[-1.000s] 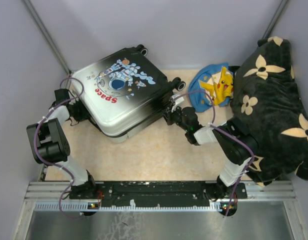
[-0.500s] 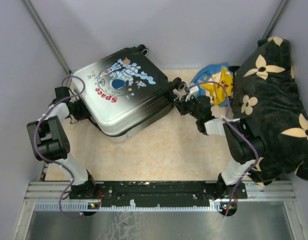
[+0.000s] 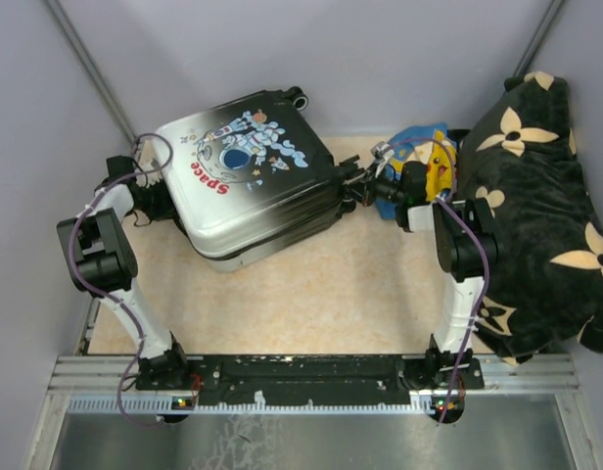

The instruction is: Pack the luggage

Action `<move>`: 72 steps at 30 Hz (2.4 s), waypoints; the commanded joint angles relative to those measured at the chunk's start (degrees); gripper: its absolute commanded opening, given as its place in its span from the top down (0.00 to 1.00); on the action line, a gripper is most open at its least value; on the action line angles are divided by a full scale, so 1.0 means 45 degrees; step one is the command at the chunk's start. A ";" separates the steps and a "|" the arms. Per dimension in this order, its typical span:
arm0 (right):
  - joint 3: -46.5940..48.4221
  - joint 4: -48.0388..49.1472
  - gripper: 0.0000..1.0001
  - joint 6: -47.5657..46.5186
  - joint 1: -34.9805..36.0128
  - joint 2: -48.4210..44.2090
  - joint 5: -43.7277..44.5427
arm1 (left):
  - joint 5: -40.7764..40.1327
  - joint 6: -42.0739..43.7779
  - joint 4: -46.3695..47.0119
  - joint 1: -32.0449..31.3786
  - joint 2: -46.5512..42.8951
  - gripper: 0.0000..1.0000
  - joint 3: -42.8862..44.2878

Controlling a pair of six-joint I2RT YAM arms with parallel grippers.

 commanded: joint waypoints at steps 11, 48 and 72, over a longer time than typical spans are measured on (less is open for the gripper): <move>0.3430 0.2236 1.00 0.2448 -0.0432 0.2006 -0.2383 | 0.2238 0.4598 0.0710 -0.0704 0.3131 1.00 0.2992; 0.4660 0.1435 1.00 0.1642 -0.0078 0.2386 0.0212 | 0.2757 0.6545 -0.0222 -0.1421 0.5178 1.00 0.5936; -0.0017 0.3162 1.00 0.2902 0.1868 -0.0442 -0.0033 | 0.2287 0.3008 0.2341 -0.0136 0.3040 0.00 0.6481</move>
